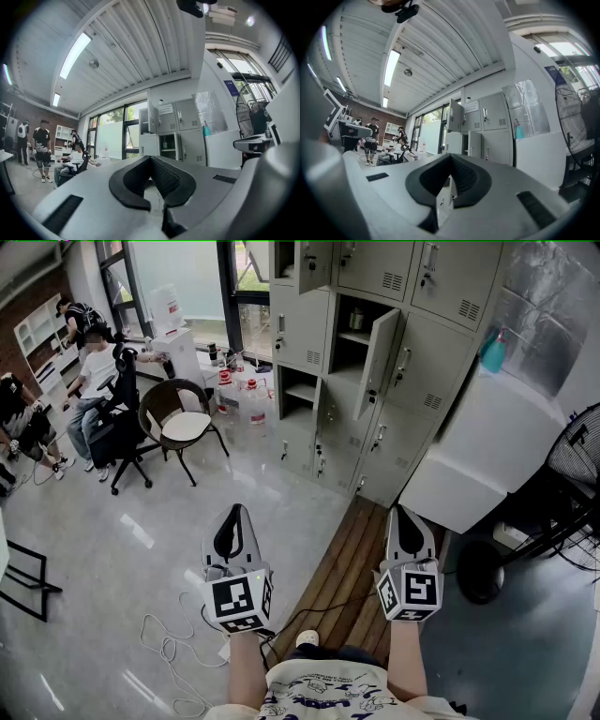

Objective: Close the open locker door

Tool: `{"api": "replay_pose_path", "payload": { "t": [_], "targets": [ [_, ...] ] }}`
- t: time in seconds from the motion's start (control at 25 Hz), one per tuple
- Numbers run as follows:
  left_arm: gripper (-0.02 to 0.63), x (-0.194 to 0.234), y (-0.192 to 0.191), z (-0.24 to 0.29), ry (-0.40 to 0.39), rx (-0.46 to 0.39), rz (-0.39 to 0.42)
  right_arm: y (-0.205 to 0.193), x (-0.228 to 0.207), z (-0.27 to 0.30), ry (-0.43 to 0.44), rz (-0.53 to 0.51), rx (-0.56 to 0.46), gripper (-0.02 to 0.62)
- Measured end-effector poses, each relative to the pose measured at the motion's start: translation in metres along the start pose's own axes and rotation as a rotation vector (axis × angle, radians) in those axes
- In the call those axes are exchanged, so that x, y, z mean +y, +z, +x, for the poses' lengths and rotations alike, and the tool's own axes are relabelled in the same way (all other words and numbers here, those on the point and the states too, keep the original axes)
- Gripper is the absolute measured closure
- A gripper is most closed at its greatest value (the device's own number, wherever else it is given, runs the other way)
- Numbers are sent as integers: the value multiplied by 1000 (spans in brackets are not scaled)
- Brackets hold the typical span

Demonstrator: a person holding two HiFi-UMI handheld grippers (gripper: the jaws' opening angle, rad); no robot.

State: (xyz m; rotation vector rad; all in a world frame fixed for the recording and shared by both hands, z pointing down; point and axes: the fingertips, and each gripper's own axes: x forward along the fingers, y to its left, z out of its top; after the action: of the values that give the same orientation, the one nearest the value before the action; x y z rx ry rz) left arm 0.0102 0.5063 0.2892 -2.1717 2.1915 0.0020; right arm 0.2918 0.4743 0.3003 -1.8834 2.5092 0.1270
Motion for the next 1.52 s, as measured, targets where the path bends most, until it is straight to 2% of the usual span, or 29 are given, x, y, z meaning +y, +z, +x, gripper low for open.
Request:
{"api": "replay_pose_path", "payload": {
  "t": [0.6,0.84,0.88,0.92,0.96,1.16,1.2,1.24,1.52],
  "targets": [
    [603,3,-3,21,-10,-2,6,-5,-4,20,-17,4,2,601],
    [603,8,-8,30,-10,6,10,-4,-4,29,-16,41,-26,600],
    [603,9,-9,31,-10,8,10,-4,-3,31,-9,45,-29,588],
    [603,11,-10,32,-9,9,10,-4,0,34,2,46,-30,501],
    [603,13,-12,34,-7,10,9,-4,3,36,12,44,-31,465],
    [603,18,-19,46,1,25,1,-7,11,50,35,27,-18,463],
    [603,18,-19,49,0,28,2,-8,11,54,42,27,-12,413],
    [603,17,-20,52,-1,31,3,-9,12,57,46,27,-7,393],
    [603,21,-27,84,7,39,9,-20,3,95,38,41,-2,393]
  ]
}}
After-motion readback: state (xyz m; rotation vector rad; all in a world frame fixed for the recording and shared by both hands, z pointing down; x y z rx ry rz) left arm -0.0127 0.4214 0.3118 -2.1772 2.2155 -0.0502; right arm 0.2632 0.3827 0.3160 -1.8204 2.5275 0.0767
